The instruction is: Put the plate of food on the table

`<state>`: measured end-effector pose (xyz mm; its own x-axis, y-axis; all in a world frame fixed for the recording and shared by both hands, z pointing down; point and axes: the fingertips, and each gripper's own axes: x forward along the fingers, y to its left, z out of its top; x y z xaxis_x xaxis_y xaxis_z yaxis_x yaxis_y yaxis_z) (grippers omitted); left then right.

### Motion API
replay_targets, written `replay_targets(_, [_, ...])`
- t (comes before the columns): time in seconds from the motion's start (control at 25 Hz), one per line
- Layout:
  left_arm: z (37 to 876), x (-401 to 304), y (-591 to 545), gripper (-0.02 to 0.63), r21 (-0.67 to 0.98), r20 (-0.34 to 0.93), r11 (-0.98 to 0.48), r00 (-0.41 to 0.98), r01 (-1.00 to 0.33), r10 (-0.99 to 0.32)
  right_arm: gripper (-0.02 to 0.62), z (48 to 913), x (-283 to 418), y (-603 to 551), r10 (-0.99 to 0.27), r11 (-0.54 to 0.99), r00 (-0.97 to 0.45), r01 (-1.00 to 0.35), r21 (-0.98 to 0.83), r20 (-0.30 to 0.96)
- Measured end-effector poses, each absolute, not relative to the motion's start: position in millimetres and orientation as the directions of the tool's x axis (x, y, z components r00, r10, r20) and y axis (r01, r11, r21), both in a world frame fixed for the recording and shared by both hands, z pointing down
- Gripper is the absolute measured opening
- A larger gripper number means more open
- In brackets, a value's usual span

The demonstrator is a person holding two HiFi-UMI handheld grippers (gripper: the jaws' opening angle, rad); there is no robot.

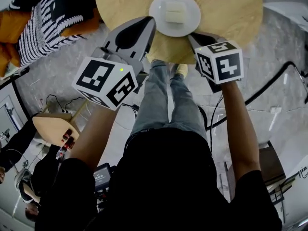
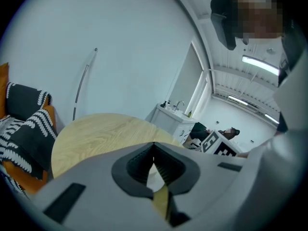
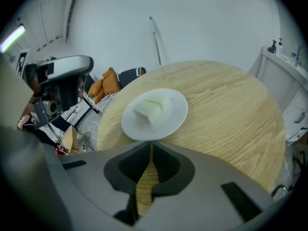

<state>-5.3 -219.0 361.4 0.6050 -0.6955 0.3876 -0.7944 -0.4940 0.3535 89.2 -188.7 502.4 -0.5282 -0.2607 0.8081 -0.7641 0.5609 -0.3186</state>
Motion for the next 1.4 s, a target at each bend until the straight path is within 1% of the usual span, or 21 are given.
replay_targets(0.12, [340,6,-216,0.006,0.327,0.375,-0.513,0.607,-0.794,-0.701,0.009,503,98,-190,-0.296,0.578,-0.491,-0.775,-0.256,0.820])
replay_targets(0.28, [318,5,-206,0.006,0.282,0.373,-0.529,0.600,-0.800,-0.708,0.009,506,92,-186,-0.318,0.625,-0.458,-0.760,-0.180,0.830])
replay_targets(0.4, [305,2,-204,0.006,0.268,0.365,-0.533,0.596,-0.803,-0.715,0.009,508,93,-189,-0.314,0.632,-0.430,-0.760,-0.152,0.846])
replay_targets(0.52, [290,-3,-198,0.006,0.248,0.359,-0.528,0.583,-0.812,-0.729,0.009,499,94,-186,-0.329,0.638,-0.442,-0.755,-0.148,0.835])
replay_targets(0.68, [274,-4,-188,0.006,0.232,0.342,-0.528,0.577,-0.817,-0.741,0.009,466,93,-182,-0.370,0.664,-0.488,-0.734,-0.142,0.791])
replay_targets(0.84, [255,2,-170,0.006,0.234,0.305,-0.539,0.588,-0.809,-0.749,0.009,411,84,-174,-0.447,0.694,-0.547,-0.711,-0.112,0.708])
replay_targets(1.08, [206,17,-151,0.006,0.195,0.210,-0.599,0.629,-0.777,-0.748,0.009,293,71,-165,-0.587,0.713,-0.635,-0.699,-0.049,0.502])
replay_targets(1.24, [169,29,-142,0.006,0.175,0.149,-0.630,0.653,-0.757,-0.743,0.008,228,81,-158,-0.654,0.696,-0.656,-0.717,-0.039,0.377])
replay_targets(1.4, [142,28,-130,0.006,0.170,0.103,-0.640,0.660,-0.749,-0.745,0.008,192,94,-150,-0.701,0.664,-0.644,-0.746,-0.049,0.305])
